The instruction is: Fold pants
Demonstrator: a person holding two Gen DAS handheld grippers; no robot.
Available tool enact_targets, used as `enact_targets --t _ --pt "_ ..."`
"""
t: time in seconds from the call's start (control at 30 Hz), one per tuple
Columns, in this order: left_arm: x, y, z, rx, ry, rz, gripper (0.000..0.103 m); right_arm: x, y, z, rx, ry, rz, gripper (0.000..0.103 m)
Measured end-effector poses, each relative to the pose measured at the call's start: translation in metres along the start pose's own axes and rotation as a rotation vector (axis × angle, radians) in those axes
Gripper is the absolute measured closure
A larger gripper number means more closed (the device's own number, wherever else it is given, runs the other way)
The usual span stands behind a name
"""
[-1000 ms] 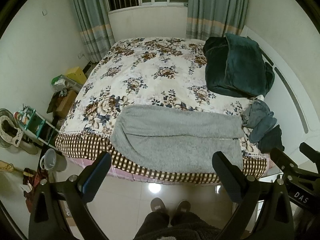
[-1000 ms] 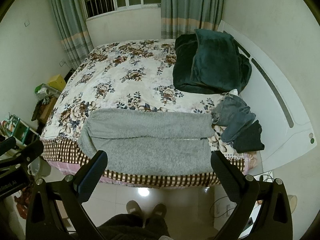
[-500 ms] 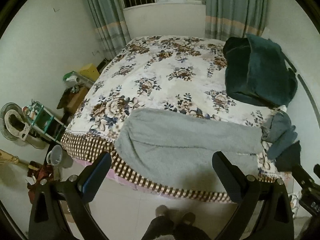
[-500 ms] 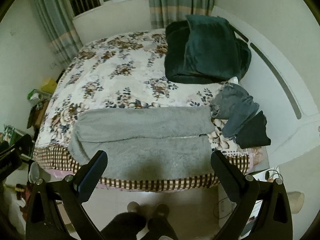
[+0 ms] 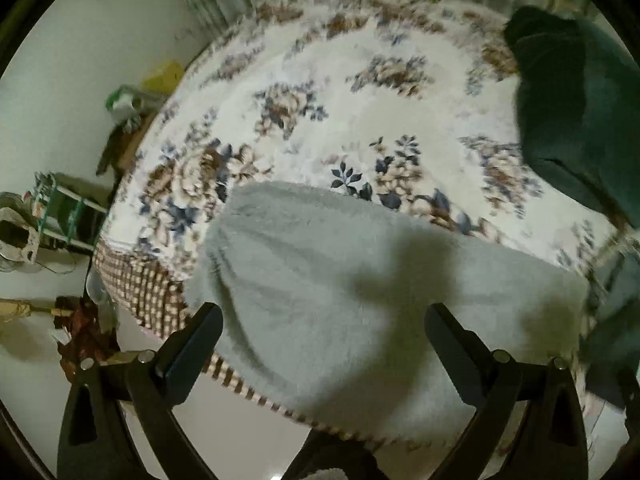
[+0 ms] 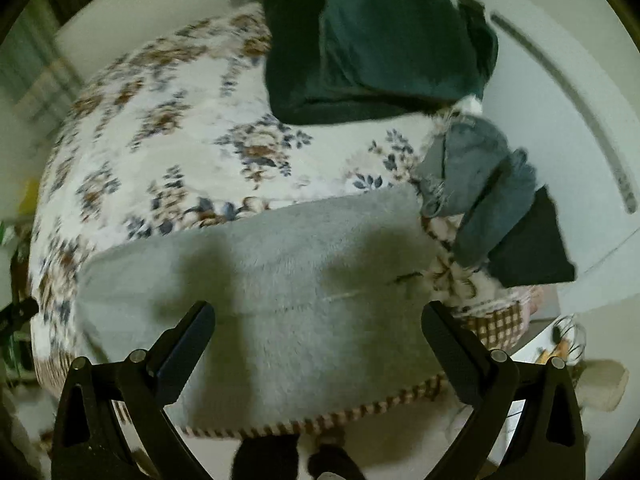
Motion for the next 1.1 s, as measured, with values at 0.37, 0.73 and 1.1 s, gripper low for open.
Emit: enact_targets --t 0.37,0.73,1.1 --pt "0.11 0.002 0.25 0.036 -0.369 -0.246 0.0 0.114 0.001 0.267 0.02 -0.252 0.37 0.0" --pt "0.121 -0.017 0.362 0.066 -0.505 -0.453 0.0 0.108 0.059 0.405 -0.057 -0.42 0.632 0.0" --pt "0.108 -0.022 0.321 0.004 -0.333 -0.516 0.071 0.114 0.055 0.44 -0.043 -0.429 0.599 0.023"
Point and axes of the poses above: each gripper's, at about its wrist camera, not at the fingertips, and z roughly the way its jaws point, y to its right, x to its top, the point moved 3 cm from there along z, roughly the way its jaws point, and after that the axes turned 1 degree about -y, right-handed, at the moved point
